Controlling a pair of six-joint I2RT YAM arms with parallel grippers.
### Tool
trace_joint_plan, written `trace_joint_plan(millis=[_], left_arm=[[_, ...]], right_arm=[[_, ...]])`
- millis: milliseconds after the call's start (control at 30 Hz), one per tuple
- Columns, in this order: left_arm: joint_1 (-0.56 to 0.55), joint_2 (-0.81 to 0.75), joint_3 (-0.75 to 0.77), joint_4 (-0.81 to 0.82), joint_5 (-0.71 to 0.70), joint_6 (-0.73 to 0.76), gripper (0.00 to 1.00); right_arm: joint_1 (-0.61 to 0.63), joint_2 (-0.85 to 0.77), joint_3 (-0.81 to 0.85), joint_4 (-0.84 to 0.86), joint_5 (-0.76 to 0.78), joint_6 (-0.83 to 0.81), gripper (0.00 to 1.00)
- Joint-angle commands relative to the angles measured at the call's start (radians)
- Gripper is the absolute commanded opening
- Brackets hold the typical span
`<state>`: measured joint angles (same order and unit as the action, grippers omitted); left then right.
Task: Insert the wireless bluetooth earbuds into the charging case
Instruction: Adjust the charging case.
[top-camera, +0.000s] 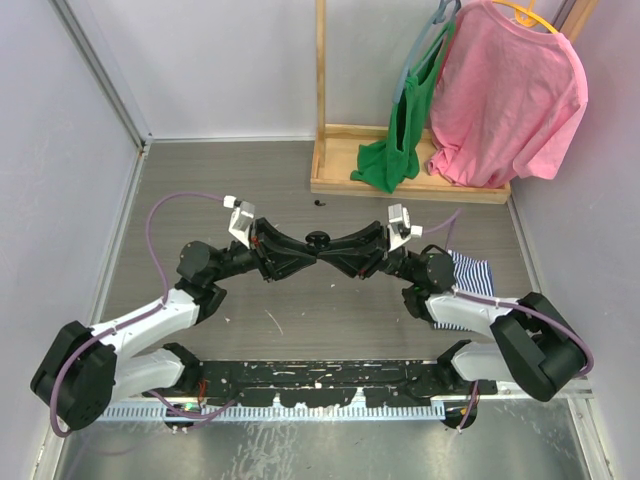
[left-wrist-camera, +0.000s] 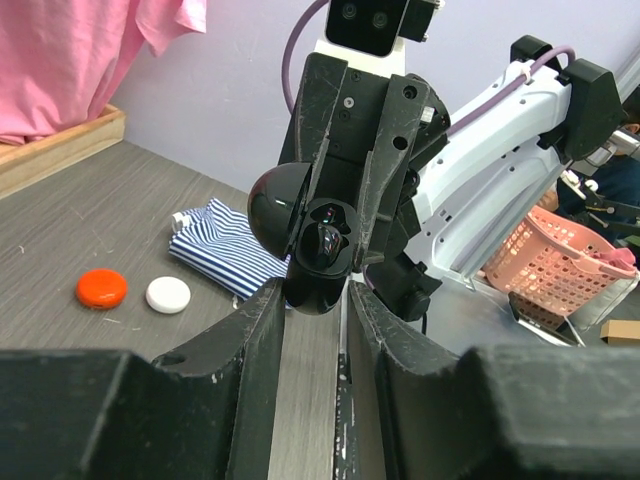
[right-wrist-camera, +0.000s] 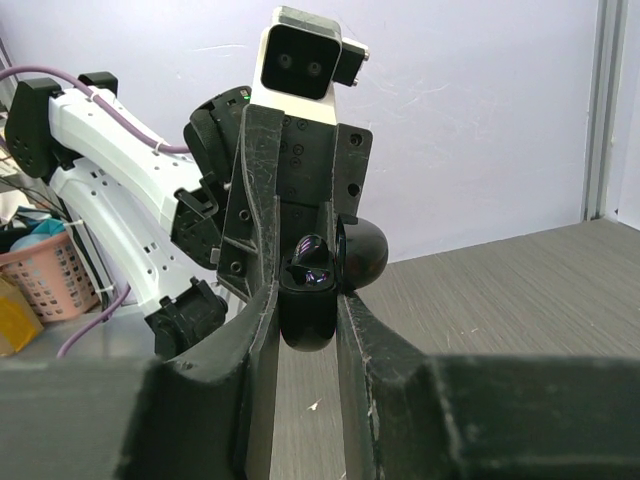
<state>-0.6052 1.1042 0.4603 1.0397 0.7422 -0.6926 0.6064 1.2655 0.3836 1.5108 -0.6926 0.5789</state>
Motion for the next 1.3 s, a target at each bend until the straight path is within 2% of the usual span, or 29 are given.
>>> trace_joint_plan(millis=[0, 533, 767, 1033, 1267], left_arm=[[-0.012, -0.006, 0.043, 0.070, 0.019, 0.016, 0.32], [-0.018, -0.031, 0.041, 0.069, 0.025, 0.036, 0.30], [-0.019, -0.057, 0.028, 0.032, 0.024, 0.103, 0.13], [-0.019, -0.174, 0.013, -0.193, 0.025, 0.328, 0.01], [-0.019, -0.273, -0.001, -0.383, -0.020, 0.488, 0.00]], right_arm=[[0.001, 0.008, 0.042, 0.141, -0.017, 0.019, 0.01], [0.019, 0.031, 0.066, 0.142, -0.071, 0.034, 0.02], [0.019, 0.037, 0.064, 0.140, -0.091, 0.035, 0.06], [0.020, -0.010, 0.053, 0.045, -0.092, -0.032, 0.22], [0.020, -0.037, 0.055, -0.038, -0.088, -0.084, 0.37]])
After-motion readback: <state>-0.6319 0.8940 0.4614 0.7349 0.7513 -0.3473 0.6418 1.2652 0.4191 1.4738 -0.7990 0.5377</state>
